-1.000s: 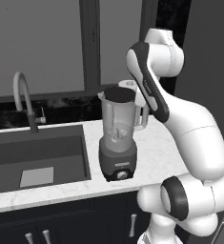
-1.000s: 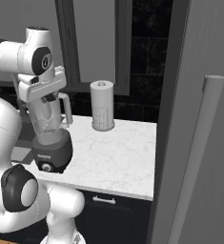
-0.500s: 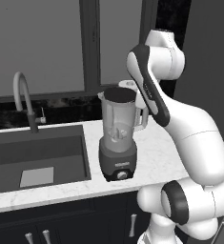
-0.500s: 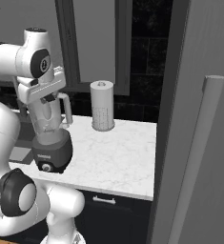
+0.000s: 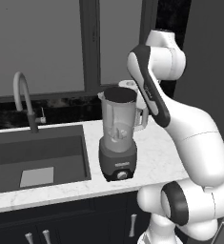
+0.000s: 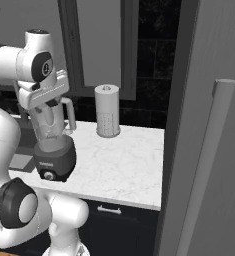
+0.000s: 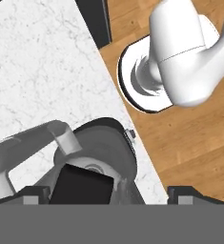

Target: Close the lid blender by securely placing the lid on top.

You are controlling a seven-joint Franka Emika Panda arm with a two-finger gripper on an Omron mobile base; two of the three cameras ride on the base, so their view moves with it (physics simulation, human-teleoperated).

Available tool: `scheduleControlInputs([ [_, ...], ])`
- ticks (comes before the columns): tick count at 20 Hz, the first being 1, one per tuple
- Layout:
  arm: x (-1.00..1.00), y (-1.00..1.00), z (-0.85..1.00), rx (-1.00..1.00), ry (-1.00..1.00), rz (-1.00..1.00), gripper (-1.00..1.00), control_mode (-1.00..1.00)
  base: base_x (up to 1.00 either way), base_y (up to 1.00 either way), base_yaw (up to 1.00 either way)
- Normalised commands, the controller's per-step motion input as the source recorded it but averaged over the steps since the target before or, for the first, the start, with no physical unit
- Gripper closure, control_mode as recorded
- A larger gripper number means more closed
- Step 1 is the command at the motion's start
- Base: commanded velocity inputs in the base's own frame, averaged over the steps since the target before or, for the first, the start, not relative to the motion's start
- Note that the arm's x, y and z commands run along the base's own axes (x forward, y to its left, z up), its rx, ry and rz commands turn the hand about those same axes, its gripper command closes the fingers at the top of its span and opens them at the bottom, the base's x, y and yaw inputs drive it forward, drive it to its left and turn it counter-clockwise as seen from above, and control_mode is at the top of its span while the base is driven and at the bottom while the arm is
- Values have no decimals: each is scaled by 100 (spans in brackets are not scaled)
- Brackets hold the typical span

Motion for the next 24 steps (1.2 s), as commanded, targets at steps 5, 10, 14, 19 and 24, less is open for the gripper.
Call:
scheduleControlInputs([
  [5,-55,-40,0,0,0,-9,-100,-100,0,0,0],
  [10,-60,-51,0,0,0,-15,-100,-100,0,0,0],
  [14,-75,-50,0,0,0,-17,-100,-100,0,0,0],
  [19,-71,-28,-1,0,-12,-12,-100,-100,0,0,0],
  [24,-39,-6,-3,0,-30,-5,-100,-100,0,0,0],
])
